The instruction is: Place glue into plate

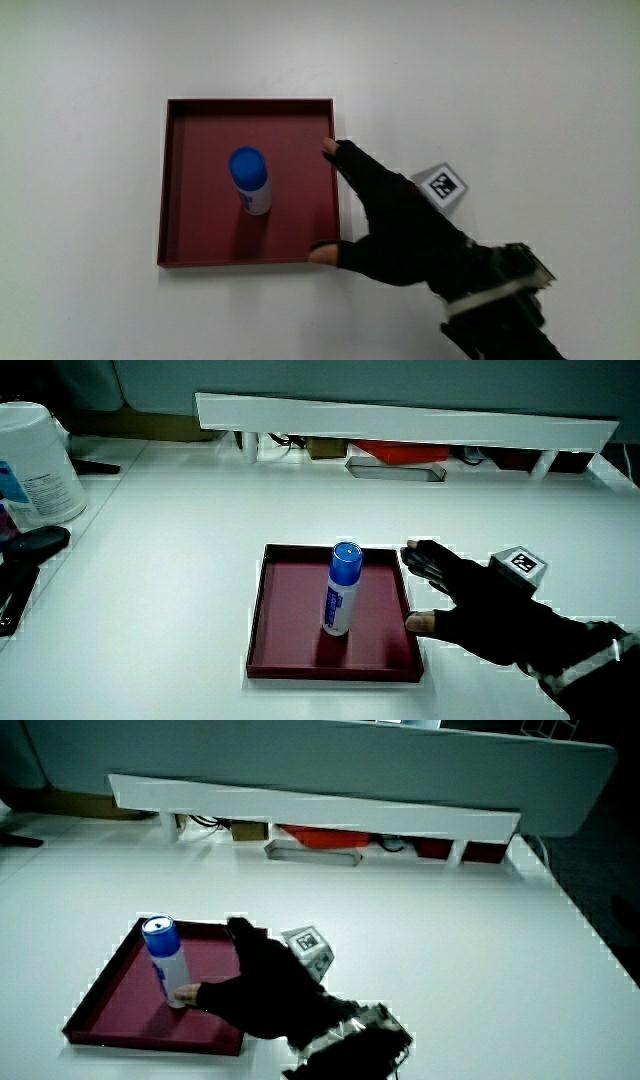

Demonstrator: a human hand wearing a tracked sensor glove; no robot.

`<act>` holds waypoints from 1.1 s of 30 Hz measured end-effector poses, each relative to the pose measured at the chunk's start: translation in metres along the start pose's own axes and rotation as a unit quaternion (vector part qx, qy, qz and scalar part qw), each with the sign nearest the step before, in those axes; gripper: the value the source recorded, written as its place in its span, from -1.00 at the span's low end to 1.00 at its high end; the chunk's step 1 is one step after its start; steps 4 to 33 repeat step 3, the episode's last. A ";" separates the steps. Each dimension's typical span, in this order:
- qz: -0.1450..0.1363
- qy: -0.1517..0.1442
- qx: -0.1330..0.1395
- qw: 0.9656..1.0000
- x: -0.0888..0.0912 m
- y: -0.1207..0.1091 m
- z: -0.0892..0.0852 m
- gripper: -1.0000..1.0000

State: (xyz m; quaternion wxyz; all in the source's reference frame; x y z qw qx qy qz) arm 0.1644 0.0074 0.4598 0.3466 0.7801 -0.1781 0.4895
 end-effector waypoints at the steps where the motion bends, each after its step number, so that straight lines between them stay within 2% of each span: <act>1: -0.019 -0.027 -0.001 0.999 0.002 -0.006 0.002 -1.00; 2: 0.109 -0.039 0.021 0.993 0.003 -0.007 0.004 -1.00; 3: 0.087 0.044 0.009 0.995 -0.007 -0.013 0.002 -1.00; 33: 0.087 0.044 0.009 0.995 -0.007 -0.013 0.002 -1.00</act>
